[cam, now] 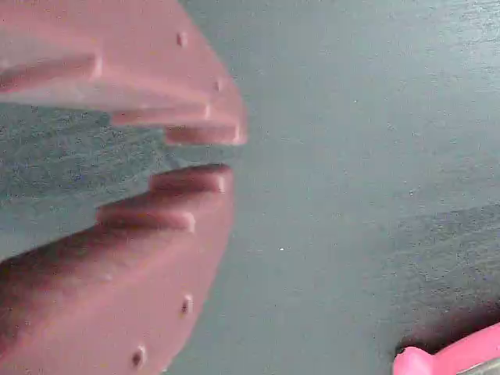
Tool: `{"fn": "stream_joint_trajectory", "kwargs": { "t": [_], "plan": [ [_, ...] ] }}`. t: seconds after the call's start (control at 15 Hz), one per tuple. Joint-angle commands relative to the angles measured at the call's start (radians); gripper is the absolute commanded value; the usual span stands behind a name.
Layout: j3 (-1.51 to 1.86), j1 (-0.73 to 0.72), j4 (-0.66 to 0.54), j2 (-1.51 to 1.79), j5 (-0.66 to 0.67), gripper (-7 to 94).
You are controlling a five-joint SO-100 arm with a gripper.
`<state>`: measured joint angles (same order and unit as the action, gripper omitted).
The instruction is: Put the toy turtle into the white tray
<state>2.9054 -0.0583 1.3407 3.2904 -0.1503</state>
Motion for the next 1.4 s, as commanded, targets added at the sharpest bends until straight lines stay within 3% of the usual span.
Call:
{"fn": "stream_joint_trajectory", "kwargs": {
  "t": [0.0,1.07,1.33],
  "plan": [
    [-0.006,0.003,0.005,0.075,-0.009,0],
    [-0.006,-0.015,0.005,0.077,0.008,0],
    [-0.006,-0.077,0.005,0.077,0.066,0]
  ]
}}
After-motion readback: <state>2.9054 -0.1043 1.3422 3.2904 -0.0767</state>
